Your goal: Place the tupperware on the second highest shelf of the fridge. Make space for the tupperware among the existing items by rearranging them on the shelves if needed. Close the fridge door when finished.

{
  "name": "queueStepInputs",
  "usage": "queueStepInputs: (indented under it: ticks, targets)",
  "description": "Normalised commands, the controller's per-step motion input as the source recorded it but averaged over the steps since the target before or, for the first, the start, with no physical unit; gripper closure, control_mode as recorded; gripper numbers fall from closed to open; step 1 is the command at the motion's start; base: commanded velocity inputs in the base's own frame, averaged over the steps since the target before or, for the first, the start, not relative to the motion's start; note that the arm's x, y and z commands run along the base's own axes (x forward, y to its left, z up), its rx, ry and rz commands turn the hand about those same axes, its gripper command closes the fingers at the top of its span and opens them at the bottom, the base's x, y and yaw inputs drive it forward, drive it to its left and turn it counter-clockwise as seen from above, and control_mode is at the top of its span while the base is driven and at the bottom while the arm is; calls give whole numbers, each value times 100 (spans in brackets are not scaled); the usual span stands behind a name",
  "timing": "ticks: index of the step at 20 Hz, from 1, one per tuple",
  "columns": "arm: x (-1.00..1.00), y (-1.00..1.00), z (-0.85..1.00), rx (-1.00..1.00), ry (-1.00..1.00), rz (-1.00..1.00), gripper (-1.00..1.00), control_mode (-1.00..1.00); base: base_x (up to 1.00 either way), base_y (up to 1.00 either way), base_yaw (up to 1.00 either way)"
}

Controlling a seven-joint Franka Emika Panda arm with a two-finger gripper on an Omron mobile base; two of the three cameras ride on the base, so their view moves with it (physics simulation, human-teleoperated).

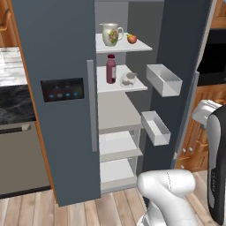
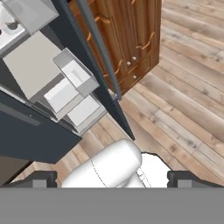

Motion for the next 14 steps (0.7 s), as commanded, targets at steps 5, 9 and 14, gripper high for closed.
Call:
queueStepInputs:
  ticks: [5,9,14]
  targets:
    - [-21,-70,0,5,-18,2,-100,-100,0,0,0]
    - [-10,-100,0,12,-28,20,-100,-100,0,0,0]
    - [46,-100,-18,1,-8,33,-100,-100,0,0,0]
